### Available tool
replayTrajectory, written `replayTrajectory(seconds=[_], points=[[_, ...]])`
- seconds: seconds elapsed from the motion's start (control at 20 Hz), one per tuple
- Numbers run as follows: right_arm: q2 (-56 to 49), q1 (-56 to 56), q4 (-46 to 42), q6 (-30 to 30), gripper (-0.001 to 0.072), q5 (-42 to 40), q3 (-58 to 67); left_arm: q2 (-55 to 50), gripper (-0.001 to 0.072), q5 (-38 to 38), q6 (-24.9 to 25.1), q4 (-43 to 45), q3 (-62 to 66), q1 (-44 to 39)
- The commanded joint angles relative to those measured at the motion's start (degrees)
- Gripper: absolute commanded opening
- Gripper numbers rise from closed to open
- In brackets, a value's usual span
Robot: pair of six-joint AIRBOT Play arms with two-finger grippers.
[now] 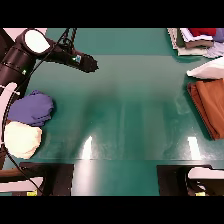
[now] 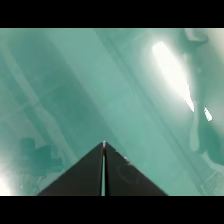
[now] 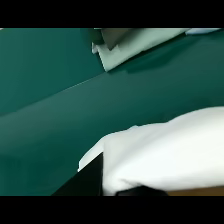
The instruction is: Fold the shirts.
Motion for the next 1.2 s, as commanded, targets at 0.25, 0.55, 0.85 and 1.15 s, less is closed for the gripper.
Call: replayTrajectory(seconds=[0.25, 0.55, 0.85, 1.15], points=[[2.73, -5.14, -0.59, -1.07, 0.0014, 13.4, 8.31, -0.04, 0.0023, -2.19, -0.04, -0.04, -0.02, -0.09], [13.44, -12.83, -3.87, -1.09, 0.0015, 14.45, -10.91, -0.04, 0.0023, -2.97, -0.02, -0.04, -0.02, -0.09], [23.41, -20.44, -17.77, -0.37, 0.0018, 15.1, -31.23, -0.04, 0.0024, -2.97, 0.0, -0.04, -0.02, -0.09], [28.0, -25.81, -26.38, 0.63, 0.0519, 14.69, -41.64, -0.04, 0.0023, -2.93, 1.57, 0.02, -0.02, -0.09]])
